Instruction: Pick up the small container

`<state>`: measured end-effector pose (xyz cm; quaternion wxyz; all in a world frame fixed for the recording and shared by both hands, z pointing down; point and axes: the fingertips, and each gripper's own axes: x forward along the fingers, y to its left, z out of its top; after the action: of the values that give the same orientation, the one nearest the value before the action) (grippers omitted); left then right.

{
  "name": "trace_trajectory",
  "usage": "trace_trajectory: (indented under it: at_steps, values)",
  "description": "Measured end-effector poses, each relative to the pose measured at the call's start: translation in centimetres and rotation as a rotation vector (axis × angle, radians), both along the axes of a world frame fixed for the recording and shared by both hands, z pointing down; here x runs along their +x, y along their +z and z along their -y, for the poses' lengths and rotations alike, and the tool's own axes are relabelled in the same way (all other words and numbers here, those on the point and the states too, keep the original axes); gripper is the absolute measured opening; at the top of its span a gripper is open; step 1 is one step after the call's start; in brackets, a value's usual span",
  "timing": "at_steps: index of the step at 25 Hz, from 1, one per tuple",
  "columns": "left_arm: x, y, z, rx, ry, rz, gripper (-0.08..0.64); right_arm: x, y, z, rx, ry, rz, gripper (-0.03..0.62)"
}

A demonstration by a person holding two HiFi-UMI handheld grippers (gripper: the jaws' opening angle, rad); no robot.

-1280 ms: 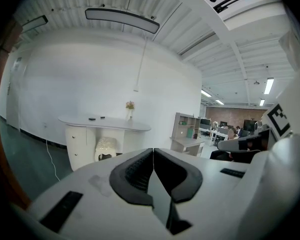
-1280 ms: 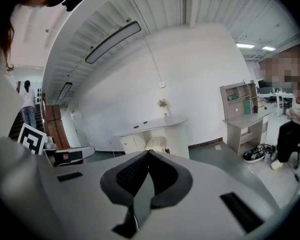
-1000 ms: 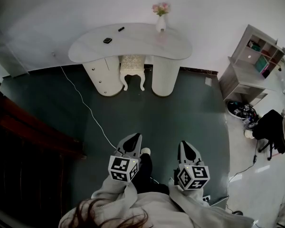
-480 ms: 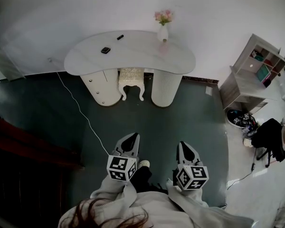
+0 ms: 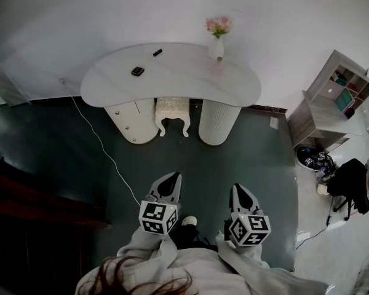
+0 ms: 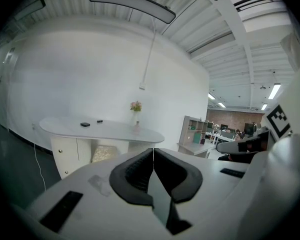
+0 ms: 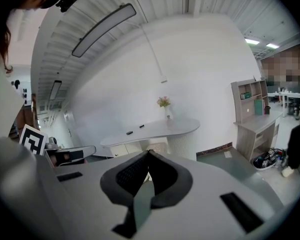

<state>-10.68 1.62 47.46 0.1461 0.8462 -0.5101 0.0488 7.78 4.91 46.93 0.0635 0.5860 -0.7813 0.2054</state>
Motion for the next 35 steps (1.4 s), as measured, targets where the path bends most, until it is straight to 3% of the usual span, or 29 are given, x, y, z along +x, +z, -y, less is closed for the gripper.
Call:
trace_trajectory:
  at_steps: [12,22,35]
  values:
    - [-3.6,2.0,1.3,-0.052,-0.034,-0.005,0.017,-3.7,1.5,2.6,-0.037,-0.025,-0.005,0.049]
    - [-3.4,2.8,1.8,-0.075,-0.034,-0.005,0.017,-2.6,2.0,3.7,-0.055,-0.005,-0.016,0.049]
    - [-2.3,3.2,6.8,-0.073,-0.036,0.002,0.017,-1.4,3.1,8.5,-0.070,-0.007,-0.001,0.049]
